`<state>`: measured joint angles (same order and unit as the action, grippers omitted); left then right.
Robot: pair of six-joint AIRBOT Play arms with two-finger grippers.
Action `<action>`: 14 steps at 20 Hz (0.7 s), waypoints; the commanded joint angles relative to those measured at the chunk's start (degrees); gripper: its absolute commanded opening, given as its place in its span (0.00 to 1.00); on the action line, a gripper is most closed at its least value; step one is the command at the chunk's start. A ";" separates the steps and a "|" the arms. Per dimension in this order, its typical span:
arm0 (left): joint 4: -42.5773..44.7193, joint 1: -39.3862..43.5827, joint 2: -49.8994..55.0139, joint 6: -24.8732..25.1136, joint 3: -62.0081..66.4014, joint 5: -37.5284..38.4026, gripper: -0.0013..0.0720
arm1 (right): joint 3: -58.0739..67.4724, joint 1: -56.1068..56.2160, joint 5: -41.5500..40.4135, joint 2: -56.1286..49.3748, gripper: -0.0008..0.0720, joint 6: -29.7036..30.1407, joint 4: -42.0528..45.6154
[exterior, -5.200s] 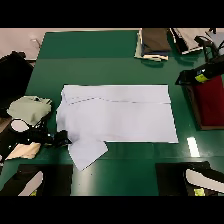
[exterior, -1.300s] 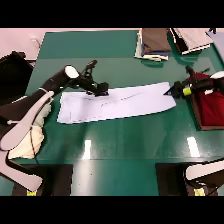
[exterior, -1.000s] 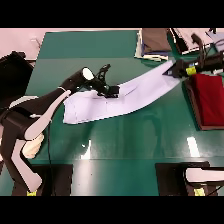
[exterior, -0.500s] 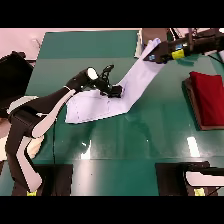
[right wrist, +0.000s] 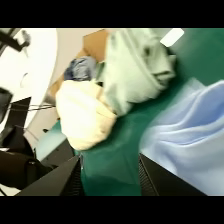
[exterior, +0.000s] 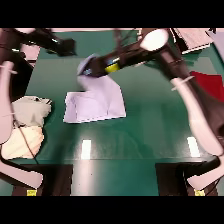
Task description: Fold the shirts.
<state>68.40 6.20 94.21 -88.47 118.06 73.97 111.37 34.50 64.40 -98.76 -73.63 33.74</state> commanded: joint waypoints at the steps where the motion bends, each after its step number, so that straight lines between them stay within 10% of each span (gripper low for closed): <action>1: 2.19 -6.99 -6.88 0.02 1.53 2.58 0.05 | 7.17 8.31 -6.75 -8.22 0.58 2.54 -0.81; 10: 1.90 -2.54 -8.63 2.49 -5.03 1.14 0.05 | -26.45 -15.91 -0.79 6.99 0.58 -1.62 14.29; 12: 1.92 -0.13 -8.61 3.45 -5.70 -0.50 0.05 | -32.72 -21.57 0.33 6.80 0.80 -2.23 13.66; 14: 1.81 1.68 -8.63 3.45 -5.68 -1.99 0.05 | -36.83 -24.68 0.46 4.63 0.80 -2.89 11.17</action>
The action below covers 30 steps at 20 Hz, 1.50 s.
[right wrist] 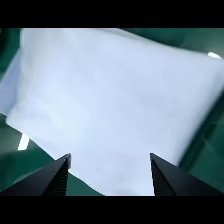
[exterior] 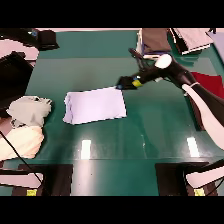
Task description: Fold the shirts.
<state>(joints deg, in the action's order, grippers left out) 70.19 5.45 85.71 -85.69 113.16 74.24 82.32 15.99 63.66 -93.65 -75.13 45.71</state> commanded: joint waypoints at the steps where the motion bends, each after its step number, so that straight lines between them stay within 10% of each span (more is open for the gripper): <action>1: 0.09 2.93 -0.13 0.70 -0.81 -2.64 0.05 | -9.33 -6.62 0.66 -1.88 0.80 -1.31 -3.93; 7: -0.15 3.50 -0.13 0.68 -0.81 -2.64 0.05 | -4.35 1.51 -2.43 -12.09 0.79 -1.07 -11.96; 10: -1.11 3.50 -0.13 0.66 -0.81 -2.25 0.05 | 2.21 6.78 -4.55 -17.38 0.55 -1.03 -13.86; 12: -1.86 3.52 -0.13 0.66 -0.81 -1.95 0.05 | 6.51 9.05 -5.60 -19.19 0.09 -0.17 -13.33; 23: -0.72 14.23 -0.13 2.16 -0.79 -1.81 0.05 | 14.71 -14.58 3.45 -2.97 0.04 -5.99 13.22; 30: -1.01 15.28 -0.13 1.01 -0.79 -2.03 0.05 | 14.78 -42.05 6.10 3.65 0.04 -6.08 13.86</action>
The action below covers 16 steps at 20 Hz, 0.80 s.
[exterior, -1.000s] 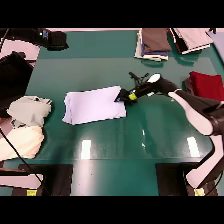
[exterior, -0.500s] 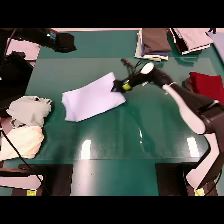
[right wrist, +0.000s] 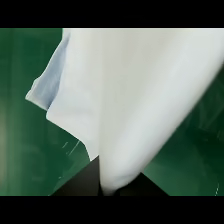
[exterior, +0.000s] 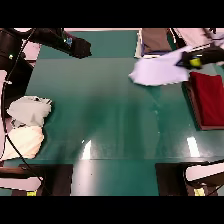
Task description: Fold the shirts.
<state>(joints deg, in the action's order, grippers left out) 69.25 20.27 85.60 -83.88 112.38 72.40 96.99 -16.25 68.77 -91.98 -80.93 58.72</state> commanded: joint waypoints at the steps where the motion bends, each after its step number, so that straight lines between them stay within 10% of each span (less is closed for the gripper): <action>1: -0.07 0.46 -0.02 -1.77 0.00 -0.48 0.05 | 0.09 -12.50 0.59 1.90 0.04 -0.35 0.76; 16: -0.31 0.46 -0.02 -4.26 -0.02 -0.79 0.05 | 14.34 -18.36 -15.63 1.92 0.04 -0.48 -0.55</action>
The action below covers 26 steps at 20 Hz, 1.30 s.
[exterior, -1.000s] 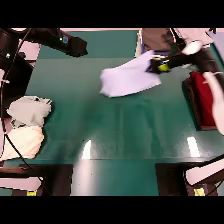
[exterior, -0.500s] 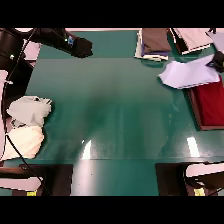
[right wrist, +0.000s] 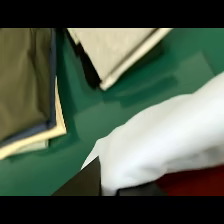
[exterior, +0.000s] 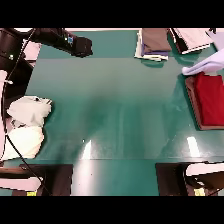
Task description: Fold the shirts.
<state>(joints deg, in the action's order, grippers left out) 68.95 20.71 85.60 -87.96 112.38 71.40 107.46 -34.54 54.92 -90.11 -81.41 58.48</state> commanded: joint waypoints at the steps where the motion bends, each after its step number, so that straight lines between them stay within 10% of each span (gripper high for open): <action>1: 0.00 0.02 -0.02 -0.15 -0.02 0.22 0.05 | 4.96 -0.07 -1.07 0.04 0.04 0.00 -0.33; 21: 0.02 0.02 -0.02 1.49 -0.02 2.32 0.05 | -37.09 -11.91 17.14 26.36 0.07 1.97 15.26; 24: 0.02 0.02 -0.02 1.49 -0.02 2.25 0.05 | -42.14 -16.31 17.16 28.17 0.75 1.97 15.23; 26: 0.00 0.02 -0.02 1.49 -0.02 2.25 0.05 | -41.13 -18.93 19.23 28.44 0.78 1.92 15.04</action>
<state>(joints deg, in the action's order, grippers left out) 68.97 20.71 85.60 -86.52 112.38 73.69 68.66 -50.04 72.05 -63.13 -79.44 73.23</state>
